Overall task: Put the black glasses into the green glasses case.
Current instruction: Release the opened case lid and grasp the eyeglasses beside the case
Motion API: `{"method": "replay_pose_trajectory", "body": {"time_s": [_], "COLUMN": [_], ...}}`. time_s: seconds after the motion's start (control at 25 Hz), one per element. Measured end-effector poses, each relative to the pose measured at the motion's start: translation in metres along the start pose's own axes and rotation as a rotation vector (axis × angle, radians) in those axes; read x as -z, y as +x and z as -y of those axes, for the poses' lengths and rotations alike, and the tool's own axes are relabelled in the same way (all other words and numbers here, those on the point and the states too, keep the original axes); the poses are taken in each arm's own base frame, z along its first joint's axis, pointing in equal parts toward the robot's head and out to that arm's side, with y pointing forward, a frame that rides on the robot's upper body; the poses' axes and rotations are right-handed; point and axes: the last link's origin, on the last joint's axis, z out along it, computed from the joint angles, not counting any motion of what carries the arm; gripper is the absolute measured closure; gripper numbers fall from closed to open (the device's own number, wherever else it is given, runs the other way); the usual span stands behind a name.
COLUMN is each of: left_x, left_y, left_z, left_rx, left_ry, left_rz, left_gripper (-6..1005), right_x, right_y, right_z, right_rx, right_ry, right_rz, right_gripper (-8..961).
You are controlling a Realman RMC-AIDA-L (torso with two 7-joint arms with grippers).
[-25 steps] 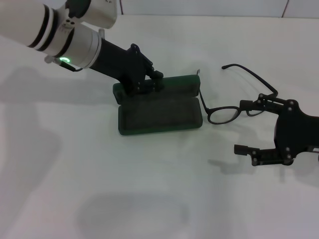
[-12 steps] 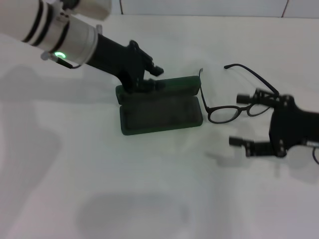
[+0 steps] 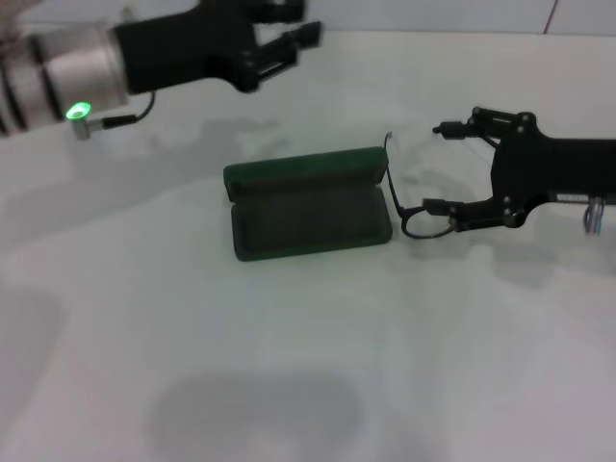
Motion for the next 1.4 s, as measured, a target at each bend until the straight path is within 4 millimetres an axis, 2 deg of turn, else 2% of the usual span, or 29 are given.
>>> {"method": "replay_pose_trajectory", "body": {"time_s": [0.08,0.24,0.32,0.52,0.6,0.76,0.96,1.04,1.2,1.4], "left_x": [0.013,0.036,0.042,0.051,0.05,0.046,0.039,0.038,0.036,0.035], "left_y": [-0.012,-0.035,-0.044,-0.062,-0.066,-0.071,-0.077,-0.079,-0.081,-0.08], "left_z": [-0.01,-0.03,-0.037,-0.048,-0.051,-0.053,-0.051,-0.051,-0.05,-0.048], "left_rx": [0.035,0.108,0.146,0.22,0.241,0.272,0.293,0.298,0.301,0.299], "left_ry": [0.048,0.126,0.159,0.197,0.194,0.199,0.222,0.23,0.24,0.245], "left_rz": [-0.113,-0.221,-0.242,-0.233,-0.227,-0.215,-0.178,-0.169,-0.157,-0.159], "left_gripper": [688,685,683,604,526,396,329,333,335,336], "right_x": [0.0,-0.002,-0.004,-0.014,-0.02,-0.032,-0.041,-0.052,-0.06,-0.073], "right_y": [-0.007,-0.025,-0.033,-0.051,-0.054,-0.05,-0.04,-0.033,-0.029,-0.025], "right_z": [0.009,0.024,0.03,0.045,0.047,0.043,0.036,0.03,0.026,0.021], "right_rx": [0.026,0.102,0.143,0.228,0.252,0.275,0.302,0.348,0.373,0.421], "right_ry": [-0.058,-0.152,-0.2,-0.243,-0.258,-0.285,-0.311,-0.321,-0.323,-0.322], "right_rz": [-0.12,-0.333,-0.42,-0.537,-0.57,-0.63,-0.671,-0.699,-0.711,-0.724], "right_gripper": [80,82,83,85,86,88,285,341,409,407]}}
